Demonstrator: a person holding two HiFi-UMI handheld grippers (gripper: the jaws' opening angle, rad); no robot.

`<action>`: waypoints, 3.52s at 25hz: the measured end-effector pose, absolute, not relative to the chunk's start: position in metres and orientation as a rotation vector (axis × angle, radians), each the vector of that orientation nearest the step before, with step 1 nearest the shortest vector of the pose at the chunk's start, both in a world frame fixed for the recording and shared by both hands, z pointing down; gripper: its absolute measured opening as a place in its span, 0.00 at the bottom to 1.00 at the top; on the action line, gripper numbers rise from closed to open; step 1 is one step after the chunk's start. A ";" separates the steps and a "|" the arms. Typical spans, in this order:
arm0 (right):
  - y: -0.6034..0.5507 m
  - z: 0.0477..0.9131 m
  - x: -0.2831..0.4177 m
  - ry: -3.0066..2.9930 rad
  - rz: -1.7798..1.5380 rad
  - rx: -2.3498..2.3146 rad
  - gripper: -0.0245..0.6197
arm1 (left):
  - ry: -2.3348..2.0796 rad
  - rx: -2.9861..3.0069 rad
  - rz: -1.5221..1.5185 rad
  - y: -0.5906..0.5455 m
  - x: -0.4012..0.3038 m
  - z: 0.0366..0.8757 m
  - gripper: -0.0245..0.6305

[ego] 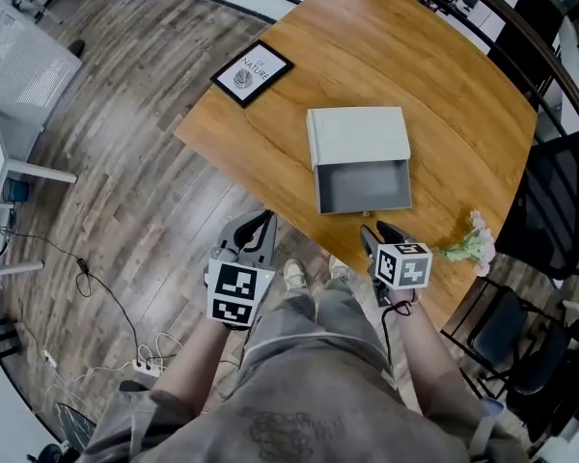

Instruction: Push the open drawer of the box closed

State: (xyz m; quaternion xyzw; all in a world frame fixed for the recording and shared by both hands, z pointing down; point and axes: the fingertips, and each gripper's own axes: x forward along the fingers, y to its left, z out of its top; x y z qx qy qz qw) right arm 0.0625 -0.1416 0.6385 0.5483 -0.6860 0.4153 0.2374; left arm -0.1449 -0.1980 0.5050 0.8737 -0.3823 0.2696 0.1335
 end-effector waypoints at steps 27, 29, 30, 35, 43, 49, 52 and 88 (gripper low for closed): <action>-0.183 0.683 0.061 -1.872 1.191 1.317 0.17 | -1.199 2.277 0.889 -0.204 -0.123 0.556 0.07; -0.191 0.683 0.064 -1.876 1.180 1.301 0.17 | -1.202 2.280 0.881 -0.207 -0.120 0.555 0.07; -0.195 0.683 0.065 -1.877 1.179 1.289 0.17 | -1.202 2.282 0.879 -0.208 -0.118 0.555 0.07; -0.211 0.683 0.067 -1.887 1.176 1.243 0.17 | -1.207 2.297 0.862 -0.218 -0.111 0.550 0.07; -0.248 0.684 0.069 -1.904 1.150 1.273 0.17 | -1.236 2.295 0.828 -0.237 -0.110 0.545 0.07; -0.277 0.685 0.069 -1.932 1.130 1.297 0.17 | -1.251 2.294 0.816 -0.247 -0.110 0.542 0.07; -0.282 0.684 0.068 -1.966 1.131 1.319 0.17 | -1.256 2.286 0.810 -0.249 -0.114 0.540 0.07; -0.231 0.255 0.038 -2.868 0.337 1.376 0.11 | -1.507 2.791 0.300 -0.250 -0.126 0.273 0.07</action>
